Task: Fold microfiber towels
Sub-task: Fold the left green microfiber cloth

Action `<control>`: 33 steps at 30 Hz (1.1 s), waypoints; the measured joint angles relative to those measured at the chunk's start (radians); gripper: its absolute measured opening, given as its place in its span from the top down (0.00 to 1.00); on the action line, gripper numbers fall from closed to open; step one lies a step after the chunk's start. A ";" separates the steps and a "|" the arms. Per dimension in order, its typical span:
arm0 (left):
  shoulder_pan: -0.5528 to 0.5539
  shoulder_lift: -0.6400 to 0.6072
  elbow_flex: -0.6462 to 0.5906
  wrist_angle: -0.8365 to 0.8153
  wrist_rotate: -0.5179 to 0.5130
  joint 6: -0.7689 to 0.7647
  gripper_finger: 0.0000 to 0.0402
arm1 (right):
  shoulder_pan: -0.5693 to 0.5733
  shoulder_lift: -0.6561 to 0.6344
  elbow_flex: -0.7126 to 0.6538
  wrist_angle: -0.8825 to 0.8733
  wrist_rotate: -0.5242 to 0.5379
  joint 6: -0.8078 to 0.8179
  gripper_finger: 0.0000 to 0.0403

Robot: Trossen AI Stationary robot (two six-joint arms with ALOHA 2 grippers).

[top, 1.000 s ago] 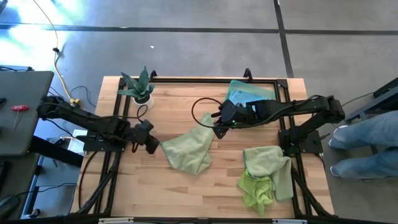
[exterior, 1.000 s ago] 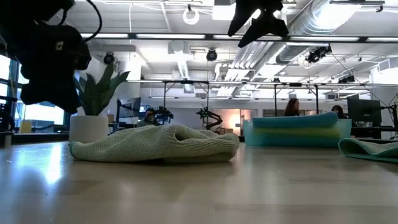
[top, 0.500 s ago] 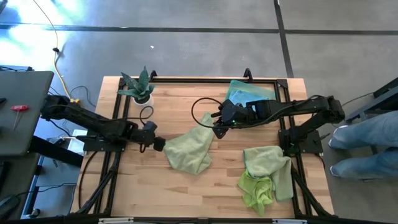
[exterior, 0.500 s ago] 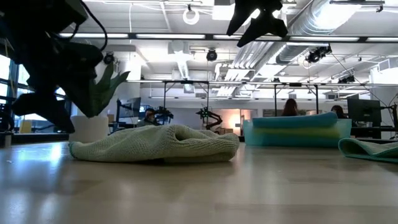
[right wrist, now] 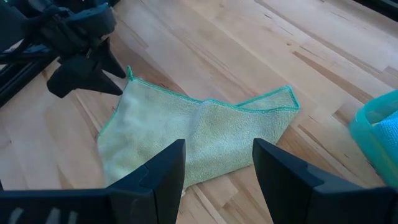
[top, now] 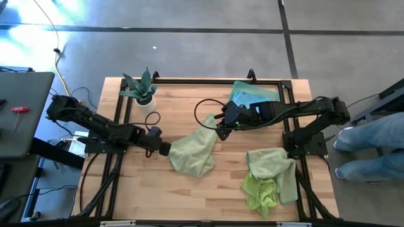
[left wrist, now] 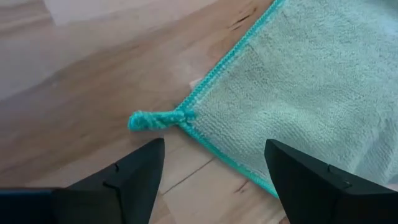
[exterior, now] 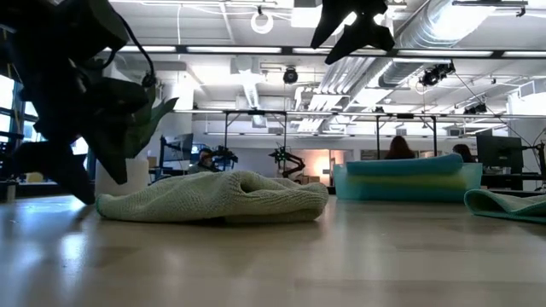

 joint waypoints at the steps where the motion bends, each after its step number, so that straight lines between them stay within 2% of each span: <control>1: -0.003 0.000 0.000 -0.005 -0.001 -0.007 0.33 | 0.000 0.000 0.000 0.000 0.000 0.000 0.56; 9: -0.010 -0.002 0.004 -0.103 -0.066 -0.049 0.33 | 0.000 0.000 0.000 0.000 0.000 0.000 0.56; 14: -0.007 0.065 0.003 0.023 -0.122 -0.011 0.33 | 0.000 0.000 0.000 0.000 0.000 0.000 0.56; 20: -0.005 0.164 0.005 0.204 -0.113 0.030 0.33 | 0.000 0.000 0.000 0.001 0.000 0.000 0.56; 25: -0.005 0.176 0.002 0.254 -0.092 0.083 0.33 | 0.000 0.000 0.000 0.001 0.000 0.000 0.56; 33: -0.005 0.180 -0.001 0.304 -0.043 0.167 0.46 | 0.000 0.000 0.000 0.001 0.000 0.000 0.56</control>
